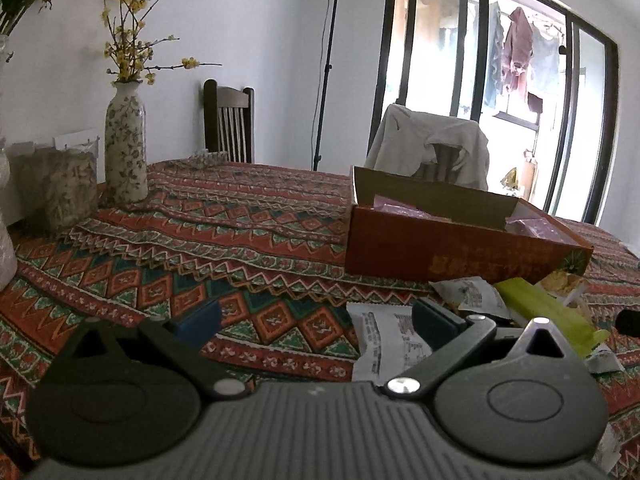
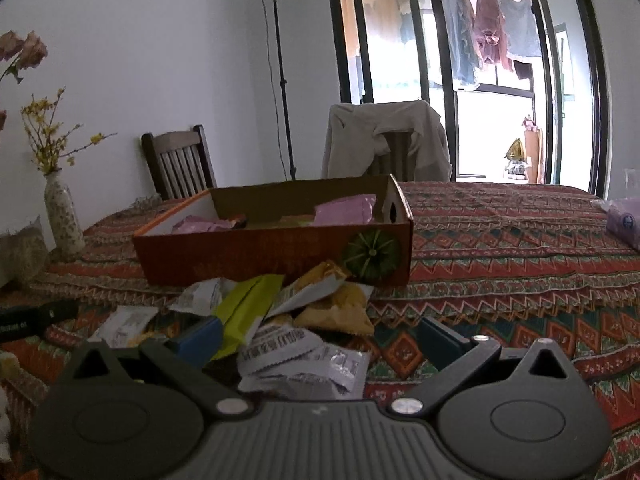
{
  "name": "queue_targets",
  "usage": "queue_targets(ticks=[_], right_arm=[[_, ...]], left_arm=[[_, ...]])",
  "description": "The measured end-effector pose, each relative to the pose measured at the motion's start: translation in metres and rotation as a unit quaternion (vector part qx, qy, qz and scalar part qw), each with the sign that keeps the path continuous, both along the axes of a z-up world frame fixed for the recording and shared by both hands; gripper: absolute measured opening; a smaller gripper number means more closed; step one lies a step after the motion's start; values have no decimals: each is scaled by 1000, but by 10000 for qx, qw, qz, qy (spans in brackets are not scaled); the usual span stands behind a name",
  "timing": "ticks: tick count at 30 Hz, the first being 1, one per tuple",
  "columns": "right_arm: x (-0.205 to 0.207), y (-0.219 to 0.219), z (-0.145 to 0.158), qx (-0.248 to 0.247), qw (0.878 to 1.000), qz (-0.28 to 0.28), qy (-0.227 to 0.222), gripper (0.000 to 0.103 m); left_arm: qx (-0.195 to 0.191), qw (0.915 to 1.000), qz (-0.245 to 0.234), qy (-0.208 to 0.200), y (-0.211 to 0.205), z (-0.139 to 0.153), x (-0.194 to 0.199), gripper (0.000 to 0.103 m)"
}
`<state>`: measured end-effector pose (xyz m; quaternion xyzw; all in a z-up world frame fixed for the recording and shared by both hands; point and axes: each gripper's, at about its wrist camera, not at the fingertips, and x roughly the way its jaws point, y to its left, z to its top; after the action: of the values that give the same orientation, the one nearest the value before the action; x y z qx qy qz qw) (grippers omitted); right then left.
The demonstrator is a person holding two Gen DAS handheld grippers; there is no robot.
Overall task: Organize snacks
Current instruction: 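Move both tools back over the snack pile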
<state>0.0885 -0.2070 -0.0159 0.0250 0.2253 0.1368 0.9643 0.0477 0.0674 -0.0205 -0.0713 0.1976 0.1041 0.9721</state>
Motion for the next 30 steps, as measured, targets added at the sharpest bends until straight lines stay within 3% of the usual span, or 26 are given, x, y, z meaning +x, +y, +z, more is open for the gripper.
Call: queue_targets(ticks=[12,28,30], right_arm=[[3,2,-10,-23,9997,-44,248,98],[47,26,-30,-533,9929,163,1051,98],[45,30,-30,-645,9926,196,1007,92]], left_arm=[[-124,9998,-119,41,3,-2,2,103],[-119,9998,-99,126,3,-2,4,103],[-116,9998,-91,147,2,-3,5,103]])
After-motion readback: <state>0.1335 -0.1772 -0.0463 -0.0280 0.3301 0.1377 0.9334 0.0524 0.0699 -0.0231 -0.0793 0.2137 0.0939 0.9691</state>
